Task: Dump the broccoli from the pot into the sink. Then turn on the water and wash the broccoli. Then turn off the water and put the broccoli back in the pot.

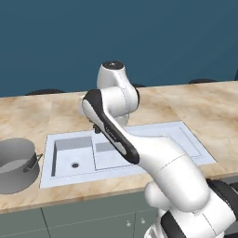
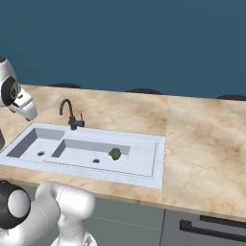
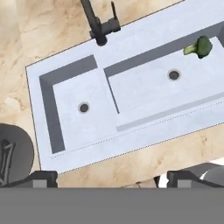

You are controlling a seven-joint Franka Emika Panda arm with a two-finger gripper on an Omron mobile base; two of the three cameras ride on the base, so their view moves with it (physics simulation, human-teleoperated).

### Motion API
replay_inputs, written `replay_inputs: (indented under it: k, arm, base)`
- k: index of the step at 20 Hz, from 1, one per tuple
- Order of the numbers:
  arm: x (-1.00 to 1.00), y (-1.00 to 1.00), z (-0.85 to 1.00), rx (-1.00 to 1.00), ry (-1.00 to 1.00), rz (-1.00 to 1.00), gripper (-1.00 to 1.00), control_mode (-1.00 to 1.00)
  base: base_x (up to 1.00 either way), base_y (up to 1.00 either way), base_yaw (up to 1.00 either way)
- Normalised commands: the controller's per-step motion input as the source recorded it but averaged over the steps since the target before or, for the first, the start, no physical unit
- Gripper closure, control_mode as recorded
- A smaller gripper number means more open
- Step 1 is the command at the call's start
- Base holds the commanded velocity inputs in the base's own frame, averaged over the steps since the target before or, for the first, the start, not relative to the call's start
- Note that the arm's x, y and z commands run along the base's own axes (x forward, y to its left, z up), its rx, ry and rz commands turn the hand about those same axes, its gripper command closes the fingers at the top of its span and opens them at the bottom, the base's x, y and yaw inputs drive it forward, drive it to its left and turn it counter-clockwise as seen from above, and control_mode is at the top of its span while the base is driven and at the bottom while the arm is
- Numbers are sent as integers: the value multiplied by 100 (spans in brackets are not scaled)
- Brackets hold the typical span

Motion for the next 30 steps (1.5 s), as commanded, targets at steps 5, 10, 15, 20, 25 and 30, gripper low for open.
replay_inputs:
  k: [5,10,15,20,25,30]
  arm:
    - [10,-100,4,0,4,1,-100,-100]
    - [15,-100,0,0,3,10,-100,-100]
    - [41,-78,-4,0,1,16,-100,-100]
    - [62,-33,-23,0,0,17,-100,-100]
    - [66,1,-39,2,0,19,-100,-100]
    - [62,12,-40,4,0,19,-100,-100]
  base:
    - [0,0,0]
    - [0,0,0]
    - [0,0,0]
    - [0,0,0]
    - [0,0,0]
    - [0,0,0]
